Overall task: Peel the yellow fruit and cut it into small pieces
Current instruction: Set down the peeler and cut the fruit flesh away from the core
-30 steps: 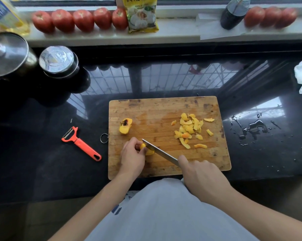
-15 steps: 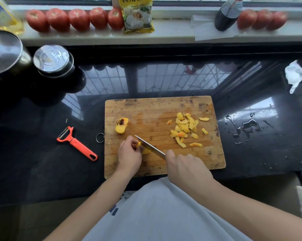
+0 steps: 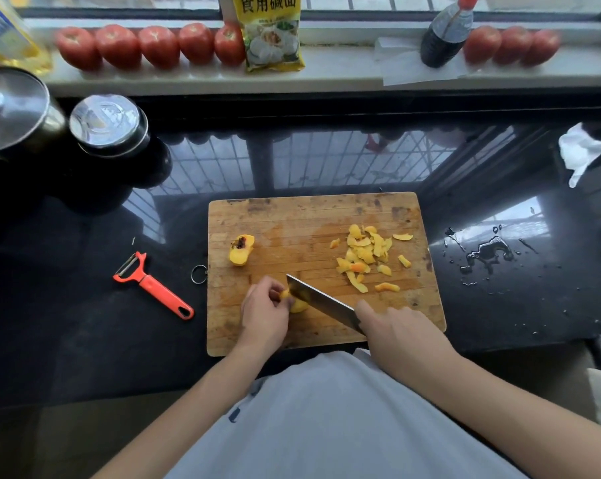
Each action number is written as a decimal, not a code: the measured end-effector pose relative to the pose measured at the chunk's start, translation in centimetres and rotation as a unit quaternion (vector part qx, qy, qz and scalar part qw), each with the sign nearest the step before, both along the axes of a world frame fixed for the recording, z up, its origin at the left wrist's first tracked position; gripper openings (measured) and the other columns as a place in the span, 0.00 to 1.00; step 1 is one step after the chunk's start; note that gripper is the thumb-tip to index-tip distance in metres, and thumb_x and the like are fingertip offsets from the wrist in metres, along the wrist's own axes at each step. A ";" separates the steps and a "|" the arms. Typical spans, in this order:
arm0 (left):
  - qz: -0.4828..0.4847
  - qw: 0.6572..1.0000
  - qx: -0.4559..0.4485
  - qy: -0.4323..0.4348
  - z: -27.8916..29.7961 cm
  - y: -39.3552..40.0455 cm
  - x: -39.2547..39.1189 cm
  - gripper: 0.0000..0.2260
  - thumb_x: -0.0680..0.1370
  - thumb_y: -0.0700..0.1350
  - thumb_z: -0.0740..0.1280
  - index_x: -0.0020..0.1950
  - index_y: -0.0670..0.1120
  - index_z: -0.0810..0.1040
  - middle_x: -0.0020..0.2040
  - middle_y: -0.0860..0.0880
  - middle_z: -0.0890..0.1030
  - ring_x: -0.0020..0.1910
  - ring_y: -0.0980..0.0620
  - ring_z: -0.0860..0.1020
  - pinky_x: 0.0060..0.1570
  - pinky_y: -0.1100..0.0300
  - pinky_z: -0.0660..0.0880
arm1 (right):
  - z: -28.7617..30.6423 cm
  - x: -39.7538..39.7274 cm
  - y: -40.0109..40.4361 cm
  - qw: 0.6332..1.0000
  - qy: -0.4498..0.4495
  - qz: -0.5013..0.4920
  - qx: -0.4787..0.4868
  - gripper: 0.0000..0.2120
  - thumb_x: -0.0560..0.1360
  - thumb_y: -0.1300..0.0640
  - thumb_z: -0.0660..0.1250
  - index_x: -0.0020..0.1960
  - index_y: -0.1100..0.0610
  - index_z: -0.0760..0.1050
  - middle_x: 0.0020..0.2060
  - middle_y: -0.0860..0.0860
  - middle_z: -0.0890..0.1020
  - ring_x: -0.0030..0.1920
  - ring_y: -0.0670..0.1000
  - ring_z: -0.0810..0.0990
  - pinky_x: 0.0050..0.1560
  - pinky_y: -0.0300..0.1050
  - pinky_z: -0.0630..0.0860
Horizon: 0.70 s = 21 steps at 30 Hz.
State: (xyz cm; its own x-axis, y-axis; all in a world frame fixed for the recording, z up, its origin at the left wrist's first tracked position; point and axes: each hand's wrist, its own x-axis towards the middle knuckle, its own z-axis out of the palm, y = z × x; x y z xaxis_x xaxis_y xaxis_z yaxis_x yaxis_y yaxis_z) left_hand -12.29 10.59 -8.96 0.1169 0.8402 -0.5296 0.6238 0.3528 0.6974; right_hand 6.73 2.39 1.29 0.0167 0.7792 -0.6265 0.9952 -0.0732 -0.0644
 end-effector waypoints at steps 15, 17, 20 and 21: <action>-0.019 1.000 0.000 0.018 0.3 0.0 0.3 0.06 0.80 0.43 0.72 0.51 0.51 0.76 0.54 0.51 0.78 0.50 0.55 0.77 0.40 0.63 0.73 | -2.4 -0.2 -0.3 0.997 0.014 -0.074 0.007 0.10 0.80 0.56 0.60 0.51 0.48 0.58 0.34 0.47 0.71 0.32 0.52 0.72 0.31 0.47 0.67; -0.021 1.000 -0.001 0.016 0.3 0.0 0.1 0.06 0.80 0.44 0.73 0.50 0.51 0.76 0.54 0.51 0.78 0.50 0.55 0.77 0.40 0.63 0.73 | -2.6 -0.2 -0.6 0.996 0.013 -0.084 0.019 0.10 0.81 0.54 0.60 0.51 0.47 0.57 0.33 0.46 0.71 0.32 0.52 0.73 0.31 0.46 0.67; -0.022 1.000 0.001 0.019 0.4 0.0 0.0 0.07 0.79 0.44 0.73 0.49 0.52 0.75 0.54 0.51 0.78 0.50 0.55 0.78 0.40 0.64 0.73 | -2.6 0.3 -1.0 0.994 0.010 -0.096 0.040 0.08 0.83 0.52 0.58 0.50 0.48 0.57 0.32 0.46 0.70 0.32 0.52 0.73 0.30 0.46 0.67; -0.021 1.000 0.001 0.021 0.4 0.0 0.1 0.07 0.79 0.44 0.73 0.49 0.52 0.75 0.54 0.51 0.78 0.50 0.56 0.78 0.39 0.64 0.73 | -2.7 0.6 -1.1 0.994 0.010 -0.098 0.044 0.07 0.84 0.52 0.56 0.51 0.48 0.58 0.33 0.46 0.71 0.32 0.52 0.74 0.31 0.46 0.68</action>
